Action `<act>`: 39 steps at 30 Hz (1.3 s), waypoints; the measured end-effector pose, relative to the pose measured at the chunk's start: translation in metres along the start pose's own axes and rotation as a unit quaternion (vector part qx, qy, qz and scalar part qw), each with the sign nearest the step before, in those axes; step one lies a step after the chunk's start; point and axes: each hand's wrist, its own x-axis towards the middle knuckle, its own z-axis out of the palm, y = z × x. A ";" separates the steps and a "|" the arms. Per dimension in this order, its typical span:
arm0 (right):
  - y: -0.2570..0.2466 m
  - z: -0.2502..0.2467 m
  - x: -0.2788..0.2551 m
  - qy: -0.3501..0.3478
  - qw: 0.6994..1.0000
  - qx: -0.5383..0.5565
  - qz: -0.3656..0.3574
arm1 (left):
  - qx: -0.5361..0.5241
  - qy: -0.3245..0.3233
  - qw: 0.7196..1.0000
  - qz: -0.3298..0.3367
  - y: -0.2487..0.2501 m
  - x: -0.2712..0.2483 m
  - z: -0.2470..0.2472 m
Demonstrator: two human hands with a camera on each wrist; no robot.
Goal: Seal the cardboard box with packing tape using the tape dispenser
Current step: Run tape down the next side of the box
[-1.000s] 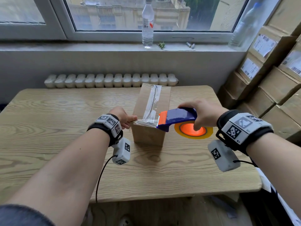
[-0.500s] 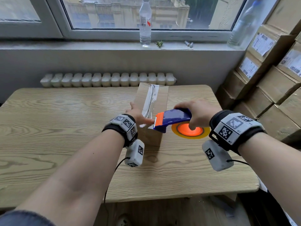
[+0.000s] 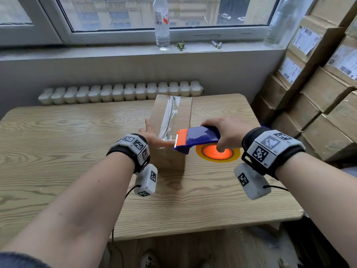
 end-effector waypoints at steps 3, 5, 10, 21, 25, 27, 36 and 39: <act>0.002 0.000 0.001 -0.001 1.000 0.000 -0.009 | -0.007 0.005 1.000 -0.001 0.001 -0.004 0.000; 0.003 0.000 0.001 -0.005 1.000 0.003 -0.013 | -0.016 0.006 1.000 -0.002 0.002 -0.006 0.002; 0.009 0.000 -0.001 -0.008 1.000 0.013 -0.022 | -0.031 0.009 0.999 -0.006 0.003 -0.010 0.004; 0.032 0.005 -0.011 -0.002 0.999 0.025 -0.019 | -0.034 0.011 0.999 -0.009 0.006 -0.012 0.006; 0.060 0.002 -0.022 -0.003 1.000 0.025 0.014 | -0.031 0.010 0.999 -0.011 0.005 -0.011 0.006; 0.075 0.004 -0.030 -0.002 0.999 0.019 0.039 | -0.021 0.007 1.000 -0.014 0.006 -0.010 0.005; 0.078 0.037 -0.021 0.020 0.999 0.002 0.046 | -0.014 0.005 1.000 -0.021 0.006 -0.008 0.007; 0.070 0.041 -0.011 0.017 0.999 -0.016 0.038 | -0.007 0.007 1.000 -0.021 0.006 -0.010 0.007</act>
